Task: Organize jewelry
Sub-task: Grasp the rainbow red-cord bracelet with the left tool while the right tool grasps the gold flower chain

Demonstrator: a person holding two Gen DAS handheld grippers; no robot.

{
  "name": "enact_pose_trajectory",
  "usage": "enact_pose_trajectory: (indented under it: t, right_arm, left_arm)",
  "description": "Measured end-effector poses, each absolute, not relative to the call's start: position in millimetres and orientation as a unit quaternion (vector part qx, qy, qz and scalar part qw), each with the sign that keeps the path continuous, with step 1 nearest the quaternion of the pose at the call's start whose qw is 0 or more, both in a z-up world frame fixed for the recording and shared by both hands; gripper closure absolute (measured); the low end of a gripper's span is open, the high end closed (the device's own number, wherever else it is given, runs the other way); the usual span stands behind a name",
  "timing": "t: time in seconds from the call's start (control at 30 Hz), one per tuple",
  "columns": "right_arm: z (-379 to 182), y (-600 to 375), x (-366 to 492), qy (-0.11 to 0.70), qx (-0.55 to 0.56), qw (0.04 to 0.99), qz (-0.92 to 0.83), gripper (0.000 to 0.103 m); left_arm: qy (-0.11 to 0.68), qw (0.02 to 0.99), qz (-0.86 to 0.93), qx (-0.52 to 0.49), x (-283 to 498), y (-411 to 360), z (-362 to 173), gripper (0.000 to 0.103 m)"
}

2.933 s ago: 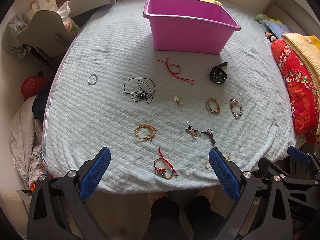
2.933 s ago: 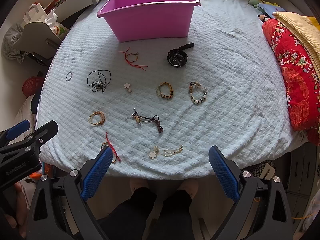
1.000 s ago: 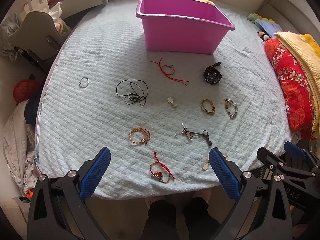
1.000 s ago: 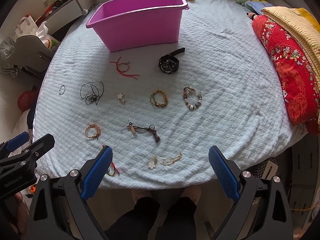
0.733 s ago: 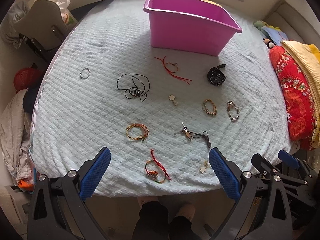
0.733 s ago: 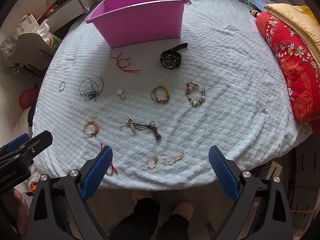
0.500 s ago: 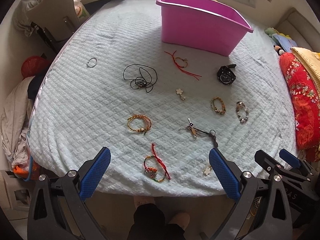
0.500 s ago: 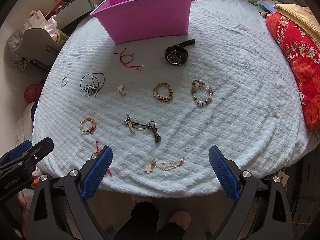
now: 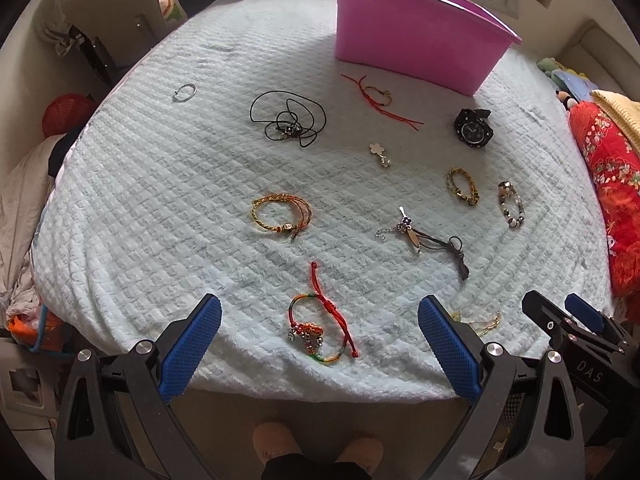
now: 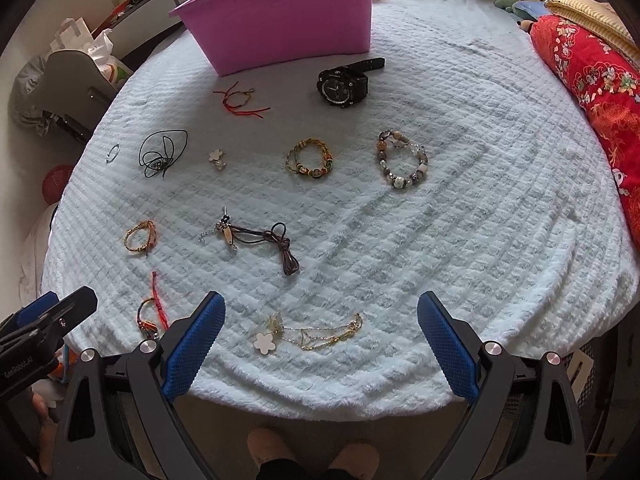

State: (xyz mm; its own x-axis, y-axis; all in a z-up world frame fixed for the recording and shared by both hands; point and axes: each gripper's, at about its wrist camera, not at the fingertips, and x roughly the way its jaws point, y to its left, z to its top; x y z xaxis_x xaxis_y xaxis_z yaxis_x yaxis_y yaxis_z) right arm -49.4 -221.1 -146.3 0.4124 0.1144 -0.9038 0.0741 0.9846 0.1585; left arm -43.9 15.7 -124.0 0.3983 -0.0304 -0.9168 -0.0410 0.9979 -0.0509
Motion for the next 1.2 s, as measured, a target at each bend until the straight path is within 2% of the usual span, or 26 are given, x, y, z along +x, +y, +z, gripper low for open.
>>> enact_pose_trajectory:
  t: [0.47,1.2]
  right_arm:
    - [-201,-205,-73,0.518,0.093,0.85,0.017,0.011]
    - [-243,-190,-69,0.517,0.056,0.854,0.005,0.011]
  left_arm:
    - [0.542,0.84,-0.016,-0.025,-61,24,-201,0.006]
    - [0.536,0.844,-0.026,0.004,-48,9,-238,0.006]
